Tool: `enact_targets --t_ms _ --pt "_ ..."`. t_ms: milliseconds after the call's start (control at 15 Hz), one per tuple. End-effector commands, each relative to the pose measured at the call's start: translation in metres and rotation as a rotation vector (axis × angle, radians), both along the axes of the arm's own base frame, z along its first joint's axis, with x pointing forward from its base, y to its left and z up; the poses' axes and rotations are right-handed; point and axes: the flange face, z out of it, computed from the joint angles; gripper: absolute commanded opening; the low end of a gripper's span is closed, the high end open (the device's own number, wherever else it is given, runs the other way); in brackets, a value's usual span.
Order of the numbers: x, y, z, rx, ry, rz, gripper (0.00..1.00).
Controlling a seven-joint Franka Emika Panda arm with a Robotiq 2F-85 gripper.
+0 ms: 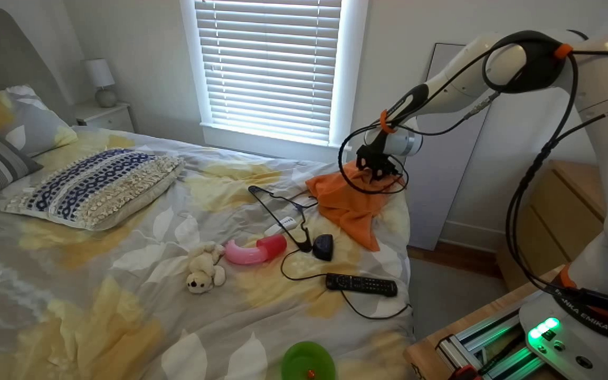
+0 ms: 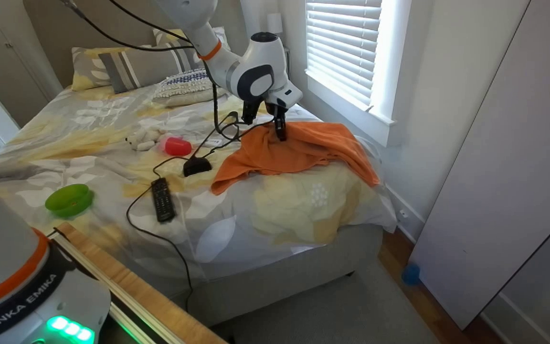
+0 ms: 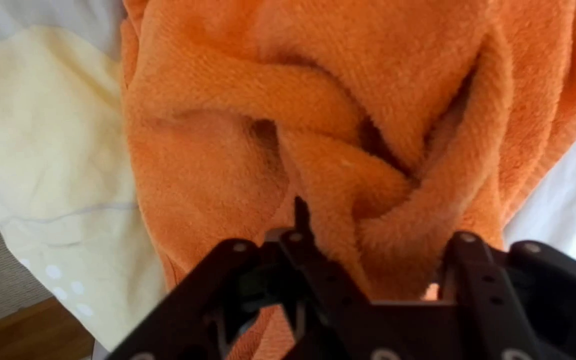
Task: Move the orange cloth forward
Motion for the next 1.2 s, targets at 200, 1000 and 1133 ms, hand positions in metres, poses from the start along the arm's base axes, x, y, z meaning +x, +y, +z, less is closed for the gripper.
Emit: enact_targets --t_ms 200,1000,1133 --pt "-0.004 0.006 0.021 0.084 0.210 0.049 0.01" --pt "-0.005 0.045 0.290 -0.191 -0.175 0.281 0.04" --pt "-0.009 0.070 0.340 -0.249 -0.268 0.327 0.04"
